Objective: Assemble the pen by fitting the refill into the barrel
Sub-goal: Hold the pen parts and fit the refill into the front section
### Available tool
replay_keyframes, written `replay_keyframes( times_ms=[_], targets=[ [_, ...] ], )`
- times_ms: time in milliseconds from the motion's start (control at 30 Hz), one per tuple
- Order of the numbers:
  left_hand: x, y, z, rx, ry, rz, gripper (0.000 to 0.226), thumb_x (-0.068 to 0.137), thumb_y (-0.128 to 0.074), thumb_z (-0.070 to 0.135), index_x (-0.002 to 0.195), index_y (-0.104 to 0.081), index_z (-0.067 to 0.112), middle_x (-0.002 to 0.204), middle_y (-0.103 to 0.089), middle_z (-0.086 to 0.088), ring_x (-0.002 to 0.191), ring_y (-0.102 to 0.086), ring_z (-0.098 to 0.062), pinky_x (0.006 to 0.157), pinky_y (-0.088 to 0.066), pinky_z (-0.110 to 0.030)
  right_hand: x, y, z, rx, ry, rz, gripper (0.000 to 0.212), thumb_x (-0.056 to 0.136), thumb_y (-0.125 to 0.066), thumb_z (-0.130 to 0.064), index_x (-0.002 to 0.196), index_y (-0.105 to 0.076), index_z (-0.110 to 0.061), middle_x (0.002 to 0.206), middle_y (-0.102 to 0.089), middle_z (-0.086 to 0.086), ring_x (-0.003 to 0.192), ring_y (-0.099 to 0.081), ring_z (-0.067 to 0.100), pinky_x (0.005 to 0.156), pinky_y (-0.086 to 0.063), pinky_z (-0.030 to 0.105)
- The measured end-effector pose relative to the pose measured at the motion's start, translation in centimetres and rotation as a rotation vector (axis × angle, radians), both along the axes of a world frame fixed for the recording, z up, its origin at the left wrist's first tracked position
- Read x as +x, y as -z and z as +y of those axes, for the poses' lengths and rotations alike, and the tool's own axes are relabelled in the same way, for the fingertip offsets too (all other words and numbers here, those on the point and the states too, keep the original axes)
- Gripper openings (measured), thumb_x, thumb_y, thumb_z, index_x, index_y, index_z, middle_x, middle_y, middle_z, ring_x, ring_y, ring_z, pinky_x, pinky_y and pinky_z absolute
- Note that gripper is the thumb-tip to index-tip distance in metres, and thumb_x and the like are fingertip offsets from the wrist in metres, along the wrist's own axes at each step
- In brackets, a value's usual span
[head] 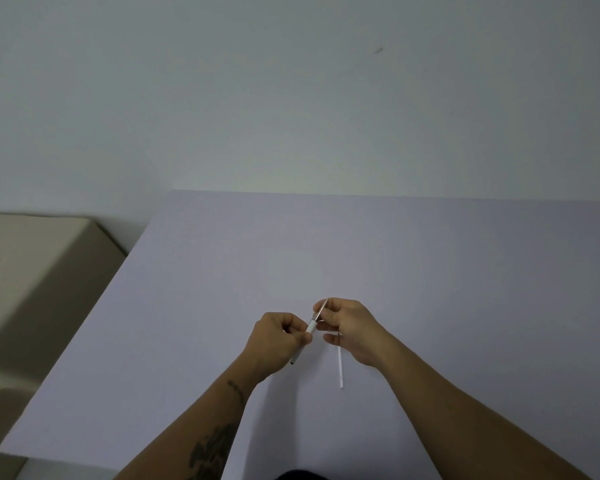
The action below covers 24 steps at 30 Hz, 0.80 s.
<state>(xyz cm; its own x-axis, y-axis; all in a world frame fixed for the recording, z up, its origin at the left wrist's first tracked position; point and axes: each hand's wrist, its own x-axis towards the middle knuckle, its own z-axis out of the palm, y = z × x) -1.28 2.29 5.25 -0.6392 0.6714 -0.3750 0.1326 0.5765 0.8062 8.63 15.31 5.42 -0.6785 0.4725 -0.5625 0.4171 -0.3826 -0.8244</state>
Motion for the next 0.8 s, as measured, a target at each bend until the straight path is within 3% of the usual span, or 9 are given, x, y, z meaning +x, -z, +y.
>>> replay_keyframes(
  times_ms=[167, 300, 500, 633, 800],
  targets=[
    [-0.12, -0.21, -0.16, 0.01, -0.006, -0.001, 0.006, 0.086, -0.07, 0.012, 0.084, -0.075, 0.008, 0.069, -0.061, -0.001, 0.068, -0.057, -0.017, 0.063, -0.052, -0.028, 0.23, -0.16, 0.09, -0.055, -0.005, 0.026, 0.02, 0.096, -0.059, -0.014, 0.111, -0.072, -0.018, 0.099, -0.072, 0.004, 0.087, -0.068, 0.017, 0.073, -0.055, 0.03],
    [-0.25, -0.43, -0.26, 0.001, -0.007, 0.003, 0.007, 0.086, -0.07, 0.013, 0.081, -0.073, 0.012, 0.068, -0.061, 0.0, 0.069, -0.055, -0.018, 0.063, -0.049, -0.026, 0.08, 0.16, 0.13, -0.041, 0.013, 0.002, 0.021, 0.094, -0.064, -0.027, 0.106, -0.073, -0.012, 0.096, -0.074, 0.003, 0.083, -0.068, 0.015, 0.073, -0.054, 0.03],
    [-0.19, -0.41, -0.32, -0.018, 0.005, 0.005, 0.005, 0.086, -0.071, 0.013, 0.085, -0.074, 0.009, 0.071, -0.061, -0.002, 0.066, -0.055, -0.016, 0.055, -0.046, -0.02, -0.27, 0.5, -0.33, -0.003, 0.047, -0.002, 0.015, 0.096, -0.059, -0.02, 0.097, -0.071, -0.011, 0.091, -0.073, 0.002, 0.083, -0.068, 0.015, 0.07, -0.053, 0.029],
    [-0.17, -0.2, -0.36, -0.031, 0.012, 0.017, 0.005, 0.085, -0.071, 0.013, 0.084, -0.074, 0.01, 0.073, -0.063, -0.004, 0.066, -0.056, -0.016, 0.055, -0.047, -0.02, -0.16, 0.2, -0.19, -0.013, 0.024, 0.009, 0.021, 0.098, -0.053, -0.01, 0.098, -0.074, -0.015, 0.096, -0.075, 0.003, 0.087, -0.069, 0.017, 0.072, -0.053, 0.029],
    [-0.21, 0.08, -0.53, -0.035, 0.01, 0.008, 0.005, 0.085, -0.072, 0.014, 0.083, -0.074, 0.011, 0.071, -0.062, -0.003, 0.062, -0.055, -0.013, 0.051, -0.046, -0.017, 0.2, 0.52, -0.3, -0.044, 0.004, 0.0, 0.016, 0.094, -0.061, -0.016, 0.107, -0.072, -0.017, 0.095, -0.073, 0.003, 0.088, -0.067, 0.018, 0.073, -0.053, 0.031]
  ],
)
